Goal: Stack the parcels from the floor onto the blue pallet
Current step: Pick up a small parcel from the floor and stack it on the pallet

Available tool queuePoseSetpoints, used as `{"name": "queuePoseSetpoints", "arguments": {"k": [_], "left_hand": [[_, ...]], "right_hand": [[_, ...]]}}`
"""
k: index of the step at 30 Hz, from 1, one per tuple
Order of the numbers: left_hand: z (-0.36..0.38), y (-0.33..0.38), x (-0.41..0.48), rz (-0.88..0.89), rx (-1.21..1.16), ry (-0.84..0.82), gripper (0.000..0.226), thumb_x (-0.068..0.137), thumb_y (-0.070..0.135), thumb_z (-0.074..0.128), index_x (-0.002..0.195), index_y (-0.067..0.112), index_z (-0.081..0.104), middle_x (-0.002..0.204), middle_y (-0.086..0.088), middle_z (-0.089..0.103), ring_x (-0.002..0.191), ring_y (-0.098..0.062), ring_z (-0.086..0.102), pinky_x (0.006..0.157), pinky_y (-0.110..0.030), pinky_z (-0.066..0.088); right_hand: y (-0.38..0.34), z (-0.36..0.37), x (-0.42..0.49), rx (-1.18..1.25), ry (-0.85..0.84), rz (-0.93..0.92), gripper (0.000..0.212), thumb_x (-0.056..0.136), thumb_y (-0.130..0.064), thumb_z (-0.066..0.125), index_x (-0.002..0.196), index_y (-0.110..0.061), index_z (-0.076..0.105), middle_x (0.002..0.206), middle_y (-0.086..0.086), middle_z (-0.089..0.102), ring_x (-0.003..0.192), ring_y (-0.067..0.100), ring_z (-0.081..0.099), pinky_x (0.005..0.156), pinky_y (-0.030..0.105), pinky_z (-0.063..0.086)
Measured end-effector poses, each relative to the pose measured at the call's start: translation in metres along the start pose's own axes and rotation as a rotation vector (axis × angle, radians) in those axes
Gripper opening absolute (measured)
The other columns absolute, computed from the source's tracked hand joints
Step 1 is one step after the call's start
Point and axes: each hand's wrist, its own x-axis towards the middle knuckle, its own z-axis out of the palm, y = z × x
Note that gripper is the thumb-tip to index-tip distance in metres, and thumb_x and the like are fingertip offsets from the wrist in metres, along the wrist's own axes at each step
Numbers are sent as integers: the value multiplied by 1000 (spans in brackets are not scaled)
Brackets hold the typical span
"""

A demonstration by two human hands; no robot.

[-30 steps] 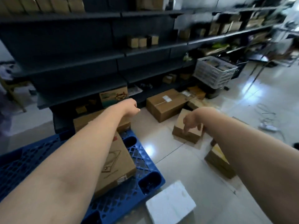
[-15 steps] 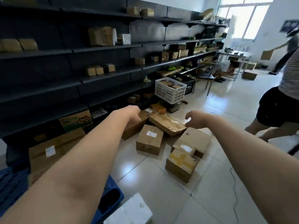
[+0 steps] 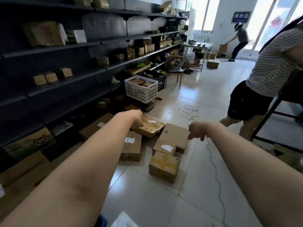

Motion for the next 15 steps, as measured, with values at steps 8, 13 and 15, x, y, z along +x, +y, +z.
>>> {"name": "queuePoseSetpoints", "arguments": {"k": [8,13,15], "left_hand": [[73,37,144,51,-35,-247,35,89,28,57,121,12,56,119,-8,59,106,-24,57,93,-37,49],[141,36,270,-58,-57,-369,24,90,24,53,110,11,58,109,-6,59,101,-23,58,92,-34,48],[166,35,325,-134,-99,-389,21,92,22,50,104,8,59,106,-9,58,98,-25,58,86,-31,47]], "right_hand": [[45,30,134,-22,-149,37,37,90,-27,59,123,-11,52,99,7,58,78,23,57,78,33,46],[78,66,278,-33,-293,-3,46,93,-26,55,132,-3,49,129,12,54,106,24,55,84,29,49],[86,81,338,-42,-275,-46,45,92,-25,53,133,-6,48,136,12,51,122,27,51,100,35,45]]}}
